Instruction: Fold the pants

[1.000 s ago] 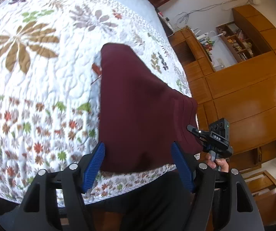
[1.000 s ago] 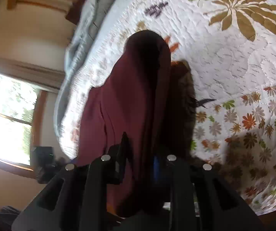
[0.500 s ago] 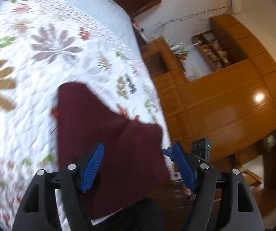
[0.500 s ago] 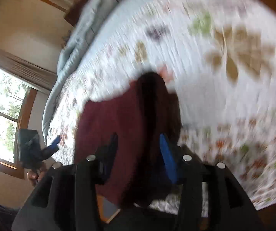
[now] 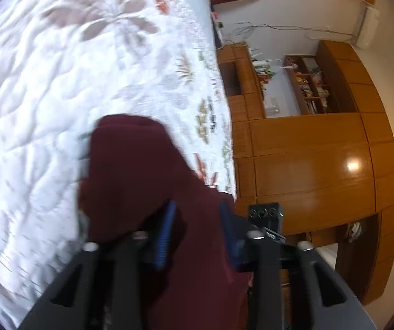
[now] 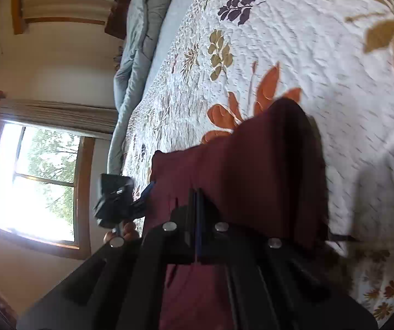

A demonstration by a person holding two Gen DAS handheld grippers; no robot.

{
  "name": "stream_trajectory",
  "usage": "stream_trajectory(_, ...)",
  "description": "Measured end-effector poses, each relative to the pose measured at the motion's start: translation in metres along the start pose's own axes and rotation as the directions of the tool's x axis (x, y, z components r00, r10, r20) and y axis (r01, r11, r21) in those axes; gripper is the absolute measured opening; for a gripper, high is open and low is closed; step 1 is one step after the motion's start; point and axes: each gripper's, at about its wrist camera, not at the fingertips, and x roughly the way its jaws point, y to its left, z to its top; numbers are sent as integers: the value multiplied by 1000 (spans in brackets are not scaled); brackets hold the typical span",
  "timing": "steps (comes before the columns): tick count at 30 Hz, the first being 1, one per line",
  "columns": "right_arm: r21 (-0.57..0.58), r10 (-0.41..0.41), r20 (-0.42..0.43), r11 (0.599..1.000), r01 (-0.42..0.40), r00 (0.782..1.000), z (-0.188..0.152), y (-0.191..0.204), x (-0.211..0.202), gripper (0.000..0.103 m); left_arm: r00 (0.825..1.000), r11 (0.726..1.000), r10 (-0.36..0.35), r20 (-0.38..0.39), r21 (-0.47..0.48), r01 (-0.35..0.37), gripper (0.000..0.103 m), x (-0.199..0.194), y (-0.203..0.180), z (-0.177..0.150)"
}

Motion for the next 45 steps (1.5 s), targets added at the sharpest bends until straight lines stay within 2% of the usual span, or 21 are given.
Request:
stream_trajectory(3,15,9,12,1000,-10,1000,-3,-4,-5,0,1000,997,-27,-3,-77,27,3,-1,21,1)
stream_trajectory(4,19,7,12,1000,-8,1000,-5,-4,-8,0,1000,995,-31,6,-91,31,4,-5,21,0)
stream_trajectory(6,-1,-22,34,1000,22,999,-9,10,-20,3,999,998,-20,34,-60,22,26,-17,8,-3)
stream_trajectory(7,-14,-19,48,1000,19,999,-12,19,-24,10,999,1000,-7,52,-24,8,53,-27,-5,-9)
stream_trajectory(8,-36,-9,60,999,11,998,-18,30,-32,14,997,1000,-1,72,10,0,66,-36,-17,-14)
stream_trajectory(9,-61,10,63,998,-6,998,-26,44,-37,14,995,998,-6,97,70,-1,67,-49,-36,-27)
stream_trajectory(12,-123,59,33,991,-54,998,-50,67,-37,20,995,989,-76,61,135,68,69,-59,-61,-55)
stream_trajectory(15,-131,11,-9,991,-12,1000,-67,58,-19,21,997,988,-72,-32,135,76,69,-41,-56,-86)
stream_trajectory(16,-110,-6,-20,994,3,1000,-72,46,-17,19,998,991,-33,-53,128,39,69,-31,-47,-95)
stream_trajectory(18,-75,-63,-26,995,61,998,-79,19,-13,0,998,994,-10,-63,109,17,67,-21,-30,-102)
stream_trajectory(20,-4,5,-28,1000,-5,1000,-84,-9,-16,0,998,997,-26,-65,73,31,49,-22,-16,-101)
stream_trajectory(21,12,22,-18,1000,-21,1000,-85,-14,-21,0,997,998,-38,-67,45,41,46,-23,-11,-98)
stream_trajectory(24,-18,-26,-12,1000,26,1000,-86,-6,-39,0,998,998,-34,-55,43,36,53,-40,-15,-95)
stream_trajectory(26,-16,-40,-7,999,40,999,-82,-4,-52,15,1000,997,-22,-19,73,23,73,-58,-23,-92)
stream_trajectory(27,-14,-48,-4,999,48,999,-79,-4,-60,21,1000,997,-10,3,77,10,76,-69,-25,-88)
stream_trajectory(28,-9,-60,-4,998,60,998,-74,-3,-66,51,1000,998,-4,19,69,2,81,-78,-24,-84)
stream_trajectory(29,-6,-88,-3,996,88,996,-70,-2,-71,92,1000,998,-4,30,62,2,85,-82,-24,-80)
stream_trajectory(30,-8,-124,4,992,124,992,-65,0,-73,98,999,999,-3,44,52,1,85,-88,-23,-75)
stream_trajectory(34,9,-112,-103,993,114,988,-41,-3,-52,98,999,999,-38,7,-31,38,89,-86,-5,-57)
stream_trajectory(36,7,-113,-161,993,116,980,-31,-3,-31,98,1000,998,-19,-17,-64,18,89,-78,4,-51)
stream_trajectory(45,-32,-131,-312,991,128,941,-13,10,33,99,984,999,12,-180,-33,-18,91,-28,6,-41)
